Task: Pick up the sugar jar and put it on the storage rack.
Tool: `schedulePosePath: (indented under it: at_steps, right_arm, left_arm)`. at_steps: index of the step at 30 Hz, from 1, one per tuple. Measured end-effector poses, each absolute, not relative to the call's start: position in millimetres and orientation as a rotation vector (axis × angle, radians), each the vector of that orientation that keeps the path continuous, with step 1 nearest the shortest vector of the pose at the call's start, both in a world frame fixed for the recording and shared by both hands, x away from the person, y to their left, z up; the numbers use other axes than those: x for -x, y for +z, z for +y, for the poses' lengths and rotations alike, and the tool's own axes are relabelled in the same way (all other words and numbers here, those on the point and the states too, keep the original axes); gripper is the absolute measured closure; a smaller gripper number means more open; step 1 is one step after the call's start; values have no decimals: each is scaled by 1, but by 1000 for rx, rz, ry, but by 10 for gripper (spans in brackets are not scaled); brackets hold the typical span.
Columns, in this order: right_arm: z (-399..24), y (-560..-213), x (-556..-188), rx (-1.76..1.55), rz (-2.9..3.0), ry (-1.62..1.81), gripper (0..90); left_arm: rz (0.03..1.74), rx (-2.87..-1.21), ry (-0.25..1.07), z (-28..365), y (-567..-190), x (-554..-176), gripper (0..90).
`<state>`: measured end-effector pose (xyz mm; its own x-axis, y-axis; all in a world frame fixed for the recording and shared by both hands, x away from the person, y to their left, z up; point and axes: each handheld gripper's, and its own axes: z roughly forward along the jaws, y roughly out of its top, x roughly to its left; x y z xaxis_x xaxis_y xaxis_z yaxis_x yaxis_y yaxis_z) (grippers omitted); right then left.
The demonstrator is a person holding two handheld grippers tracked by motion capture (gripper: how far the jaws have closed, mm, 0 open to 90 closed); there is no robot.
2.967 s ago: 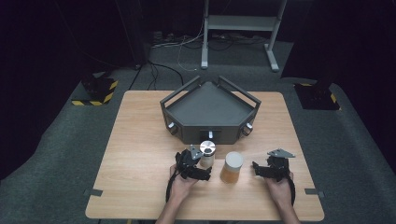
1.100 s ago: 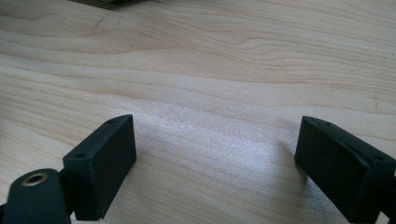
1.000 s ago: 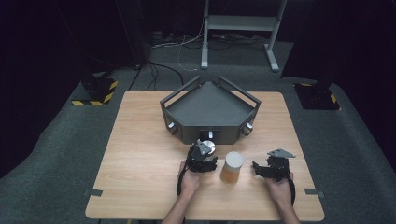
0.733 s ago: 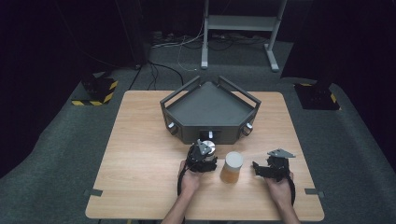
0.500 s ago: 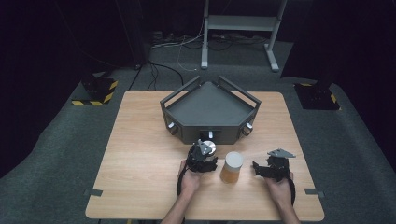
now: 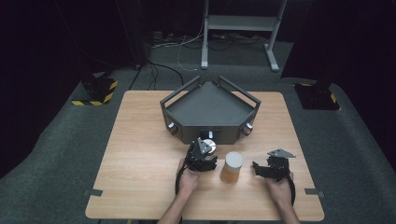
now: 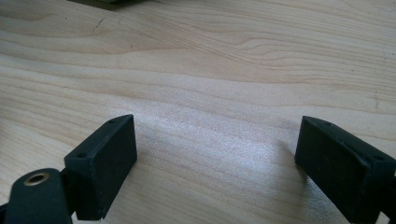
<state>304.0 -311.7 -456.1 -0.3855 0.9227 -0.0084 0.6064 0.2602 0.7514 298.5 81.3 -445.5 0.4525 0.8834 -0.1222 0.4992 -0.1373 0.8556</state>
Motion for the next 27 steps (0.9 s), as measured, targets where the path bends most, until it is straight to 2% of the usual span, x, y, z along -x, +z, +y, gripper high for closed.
schedulePosePath:
  at_steps: [1, 6, 7, 8, 9, 12, 13, 14, 15, 16, 17, 19, 20, 21, 22, 23, 24, 25, 27]
  right_arm:
    - [-312, -456, -304, -1384, 2087, 938, 126]
    - [-312, -456, -304, -1384, 2087, 938, 126]
    - [-312, -456, -304, -1384, 2087, 938, 126]
    - [-312, -456, -304, -1384, 2087, 938, 126]
    - [-312, -456, -304, -1384, 2087, 938, 126]
    - [-312, -456, -304, -1384, 2087, 938, 126]
    - [-312, -456, -304, -1385, 2087, 939, 127]
    - [-312, -456, -304, -1385, 2087, 939, 126]
    - [-312, -456, -304, -1385, 2087, 939, 127]
    - [-312, -456, -304, -1385, 2087, 939, 127]
    - [-312, -456, -304, -1385, 2087, 940, 127]
    - [-312, -456, -304, -1385, 2087, 940, 127]
    - [-312, -456, -304, -1385, 2087, 940, 127]
    - [-312, -456, -304, -1385, 2087, 940, 127]
    - [-312, -456, -304, -1385, 2087, 940, 127]
    - [-312, -456, -304, -1385, 2087, 940, 127]
    - [-312, -456, -304, -1386, 2087, 940, 127]
    - [-312, -456, -304, -1385, 2087, 940, 127]
    - [-312, -456, -304, -1385, 2086, 940, 127]
  left_arm:
    - [1223, -1635, 494, 74, -457, -293, 313]
    - [1198, -1661, 486, 77, -444, -295, 313]
    - [1143, -1824, 511, 86, -427, -302, 313]
    - [1016, -2055, 538, 98, -405, -314, 313]
    - [1141, -1815, 502, 87, -423, -302, 313]
    - [1162, -1752, 487, 84, -424, -300, 313]
    - [1157, -1764, 484, 85, -419, -301, 313]
    - [1099, -1866, 490, 92, -408, -306, 313]
    - [1168, -1700, 463, 83, -419, -299, 313]
    - [1119, -1794, 480, 89, -410, -303, 313]
    - [1152, -1664, 445, 83, -419, -298, 313]
    - [1127, -1698, 449, 86, -413, -300, 313]
    - [1060, -1835, 467, 95, -398, -306, 313]
    - [933, -2077, 506, 105, -370, -319, 313]
    - [931, -2073, 505, 106, -368, -320, 313]
    - [1139, -1530, 412, 79, -418, -299, 313]
    - [1060, -1821, 473, 95, -388, -308, 313]
    - [903, -2103, 503, 108, -357, -324, 313]
    - [900, -2096, 496, 110, -353, -326, 313]
